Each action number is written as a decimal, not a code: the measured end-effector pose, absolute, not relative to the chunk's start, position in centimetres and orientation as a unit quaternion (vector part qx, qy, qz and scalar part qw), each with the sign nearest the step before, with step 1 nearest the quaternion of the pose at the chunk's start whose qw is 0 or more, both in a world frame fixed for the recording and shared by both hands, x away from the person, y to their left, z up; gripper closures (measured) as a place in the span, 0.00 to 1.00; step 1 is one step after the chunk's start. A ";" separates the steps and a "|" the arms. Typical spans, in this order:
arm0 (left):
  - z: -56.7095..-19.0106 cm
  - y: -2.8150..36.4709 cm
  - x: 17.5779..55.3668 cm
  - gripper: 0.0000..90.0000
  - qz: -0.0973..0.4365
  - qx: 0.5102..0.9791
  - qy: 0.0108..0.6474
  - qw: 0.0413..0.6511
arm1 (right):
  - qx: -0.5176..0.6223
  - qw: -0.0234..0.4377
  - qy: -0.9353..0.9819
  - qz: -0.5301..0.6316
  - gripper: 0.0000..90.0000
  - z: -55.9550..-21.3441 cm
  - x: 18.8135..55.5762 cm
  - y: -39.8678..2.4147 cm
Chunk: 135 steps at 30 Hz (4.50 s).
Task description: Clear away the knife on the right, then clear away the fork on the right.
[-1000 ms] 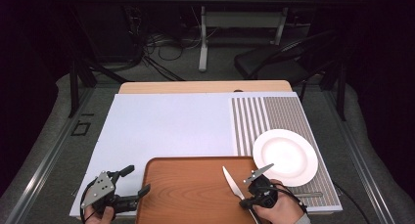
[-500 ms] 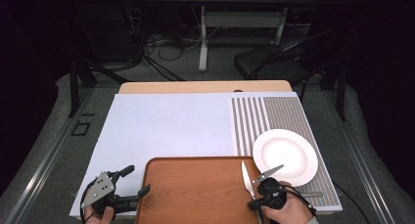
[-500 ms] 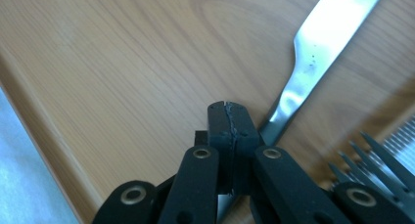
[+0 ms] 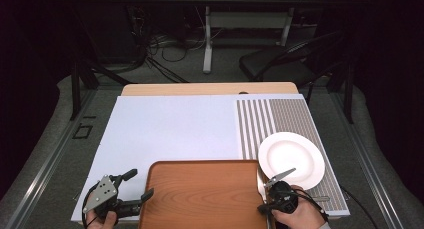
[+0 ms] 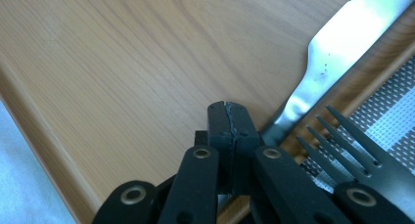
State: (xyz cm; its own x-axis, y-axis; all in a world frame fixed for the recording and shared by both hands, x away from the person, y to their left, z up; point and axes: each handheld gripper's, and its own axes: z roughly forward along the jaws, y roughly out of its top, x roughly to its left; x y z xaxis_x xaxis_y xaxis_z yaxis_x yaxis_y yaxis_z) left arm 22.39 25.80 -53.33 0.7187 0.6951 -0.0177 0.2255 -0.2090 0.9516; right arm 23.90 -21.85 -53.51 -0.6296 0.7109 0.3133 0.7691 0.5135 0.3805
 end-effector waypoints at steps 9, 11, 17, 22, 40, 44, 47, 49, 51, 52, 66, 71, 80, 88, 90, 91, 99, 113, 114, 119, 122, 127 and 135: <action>-53.4 25.9 22.4 0.18 0.214 0.744 0.310 0.551 | -0.407 0.053 -0.861 -0.299 0.94 -52.7 24.0 -22.2; -53.4 25.9 22.4 0.18 0.214 0.744 0.310 0.551 | -0.402 0.040 -0.861 -0.309 0.90 -52.5 24.0 -22.3; -53.4 25.9 22.4 0.18 0.215 0.744 0.311 0.551 | -0.389 0.004 -0.858 -0.335 0.82 -52.0 24.1 -22.6; -53.4 25.9 22.4 0.18 0.213 0.744 0.314 0.550 | -0.372 -0.044 -0.850 -0.370 0.75 -51.7 24.0 -22.8; -53.4 26.0 22.4 0.18 0.214 0.743 0.314 0.551 | -0.307 -0.198 -0.806 -0.466 0.45 -51.2 24.3 -24.4; -53.4 26.0 22.3 0.18 0.215 0.743 0.314 0.551 | -0.295 -0.233 -0.792 -0.481 0.44 -51.2 24.2 -25.3; -53.4 26.0 22.3 0.18 0.215 0.742 0.314 0.552 | -0.313 -0.219 -0.782 -0.492 0.42 -51.1 24.1 -26.0; -53.4 26.0 22.3 0.18 0.216 0.743 0.314 0.551 | -0.327 -0.203 -0.782 -0.491 0.41 -51.1 24.1 -26.4; -53.4 26.0 22.3 0.18 0.216 0.743 0.313 0.551 | -0.346 -0.185 -0.780 -0.488 0.32 -51.3 24.1 -26.9; -53.4 26.0 22.3 0.18 0.216 0.742 0.314 0.551 | -0.351 -0.181 -0.780 -0.485 0.29 -51.3 24.1 -27.1; -53.3 26.2 22.2 0.18 0.222 0.737 0.313 0.557 | -0.408 -0.232 -0.743 -0.476 0.00 -52.2 23.3 -30.5; -53.4 26.2 22.2 0.18 0.223 0.733 0.314 0.561 | -0.405 -0.246 -0.739 -0.479 0.00 -52.0 22.8 -31.0; -53.5 26.2 22.4 0.18 0.227 0.730 0.323 0.558 | -0.404 -0.259 -0.741 -0.469 0.00 -51.5 22.7 -31.3; -53.3 26.1 22.2 0.18 0.234 0.728 0.325 0.556 | -0.399 -0.229 -0.767 -0.448 0.00 -51.0 22.9 -31.7; -53.3 26.1 22.2 0.18 0.234 0.727 0.329 0.555 | -0.396 -0.219 -0.772 -0.446 0.00 -50.9 23.1 -31.9; -53.3 26.1 22.2 0.18 0.233 0.728 0.328 0.555 | -0.391 -0.216 -0.777 -0.444 0.00 -50.8 23.1 -32.0; -53.4 26.0 22.1 0.18 0.231 0.730 0.328 0.553 | -0.385 -0.203 -0.809 -0.396 0.00 -50.3 23.5 -32.2; -53.5 25.9 22.1 0.18 0.227 0.734 0.331 0.548 | -0.285 -0.232 -0.882 -0.295 0.20 -48.9 24.1 -32.1; -53.5 25.9 22.1 0.18 0.228 0.733 0.331 0.549 | -0.275 -0.235 -0.887 -0.286 0.23 -48.8 24.1 -32.1; -53.5 25.9 22.1 0.18 0.227 0.733 0.331 0.548 | -0.241 -0.235 -0.907 -0.252 0.33 -48.2 24.3 -31.9; -53.5 25.9 22.1 0.18 0.226 0.735 0.330 0.547 | -0.224 -0.238 -0.916 -0.233 0.39 -48.0 24.5 -31.8; -53.5 25.9 22.1 0.18 0.226 0.734 0.331 0.548 | -0.216 -0.234 -0.925 -0.208 0.42 -47.9 24.7 -31.7; -53.5 25.9 22.1 0.18 0.225 0.735 0.331 0.547 | -0.258 -0.207 -0.923 -0.195 0.45 -47.7 24.9 -31.9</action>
